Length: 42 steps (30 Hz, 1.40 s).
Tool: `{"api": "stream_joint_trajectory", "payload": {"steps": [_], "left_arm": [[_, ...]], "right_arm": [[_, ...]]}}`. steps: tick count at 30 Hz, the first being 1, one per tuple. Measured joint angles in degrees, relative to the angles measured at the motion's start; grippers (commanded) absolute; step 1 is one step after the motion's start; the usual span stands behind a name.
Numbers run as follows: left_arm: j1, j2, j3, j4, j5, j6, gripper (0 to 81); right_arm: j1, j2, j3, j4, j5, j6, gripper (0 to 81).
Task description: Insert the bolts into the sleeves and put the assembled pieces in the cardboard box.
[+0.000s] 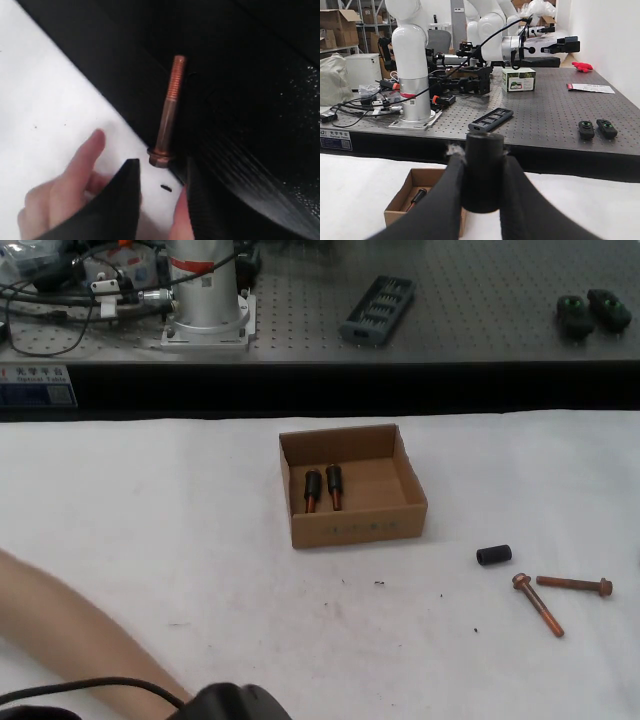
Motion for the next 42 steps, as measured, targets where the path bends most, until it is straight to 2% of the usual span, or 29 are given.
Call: {"api": "stream_joint_trajectory", "payload": {"steps": [10,13,19,24,28,32,39,42], "left_arm": [[-0.8,0.0,0.0,0.0,5.3,-1.6,24.2],[-0.8,0.0,0.0,0.0,4.7,-1.7,24.2],[0.1,0.0,0.0,-0.8,-1.1,-1.7,24.2],[4.5,0.0,0.0,-7.5,-6.3,-6.3,24.2],[11.6,0.0,0.0,-14.8,-8.2,-16.1,24.2],[16.1,0.0,0.0,-18.3,-8.4,-20.3,24.2],[19.1,2.4,-6.6,-18.3,-8.4,-30.5,18.1],[19.2,7.3,-15.0,-11.8,-4.2,-36.1,18.8]], "right_arm": [[0.0,0.0,0.0,0.3,0.0,0.0,6.6],[0.0,0.0,0.0,0.3,0.0,0.0,6.6],[0.0,0.0,0.0,0.5,0.0,0.0,6.6],[0.0,0.0,0.0,1.9,0.1,0.0,6.6],[0.0,0.0,0.0,2.5,0.2,0.0,6.6],[0.0,0.0,0.0,2.8,0.2,0.0,6.6],[0.0,0.0,0.0,2.9,0.4,0.1,6.6],[0.0,0.0,0.0,2.9,0.4,0.1,6.6]]}}
